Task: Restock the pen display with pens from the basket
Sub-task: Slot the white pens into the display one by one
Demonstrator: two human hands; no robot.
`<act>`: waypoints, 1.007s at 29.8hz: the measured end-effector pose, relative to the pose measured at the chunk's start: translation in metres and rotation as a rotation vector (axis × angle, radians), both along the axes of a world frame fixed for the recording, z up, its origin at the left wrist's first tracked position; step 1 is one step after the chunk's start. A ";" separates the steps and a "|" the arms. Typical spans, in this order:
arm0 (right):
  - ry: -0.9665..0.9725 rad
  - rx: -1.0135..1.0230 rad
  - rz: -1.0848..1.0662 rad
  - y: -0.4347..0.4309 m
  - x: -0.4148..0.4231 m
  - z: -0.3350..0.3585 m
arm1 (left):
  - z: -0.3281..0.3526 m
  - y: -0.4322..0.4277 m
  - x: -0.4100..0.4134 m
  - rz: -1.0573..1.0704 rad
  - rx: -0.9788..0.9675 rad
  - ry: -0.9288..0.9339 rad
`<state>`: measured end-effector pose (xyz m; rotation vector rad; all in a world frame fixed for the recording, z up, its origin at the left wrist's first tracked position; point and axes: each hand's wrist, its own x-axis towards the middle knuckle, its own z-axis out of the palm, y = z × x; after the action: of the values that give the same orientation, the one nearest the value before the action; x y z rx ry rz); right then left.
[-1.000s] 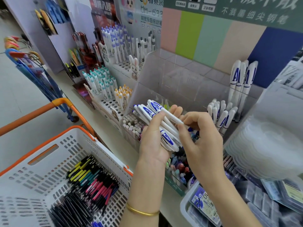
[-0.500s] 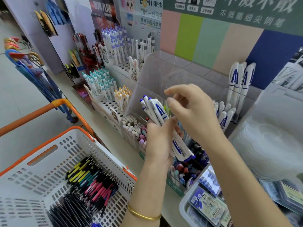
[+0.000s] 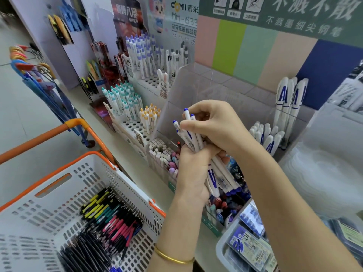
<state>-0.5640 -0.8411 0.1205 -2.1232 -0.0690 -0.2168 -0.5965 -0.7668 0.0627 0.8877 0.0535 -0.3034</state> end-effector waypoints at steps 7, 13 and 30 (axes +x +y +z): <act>0.087 0.260 0.048 -0.009 0.000 -0.001 | 0.003 0.008 0.003 -0.078 -0.192 0.006; 0.127 0.402 0.071 -0.011 -0.001 -0.005 | 0.007 0.012 0.002 -0.096 -0.216 0.060; 0.009 0.870 0.026 -0.019 0.000 -0.005 | -0.007 0.015 0.013 -0.089 -0.297 0.283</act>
<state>-0.5639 -0.8604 0.1152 -1.2565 0.0062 -0.1766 -0.5839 -0.7515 0.0562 0.5490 0.2258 -0.5057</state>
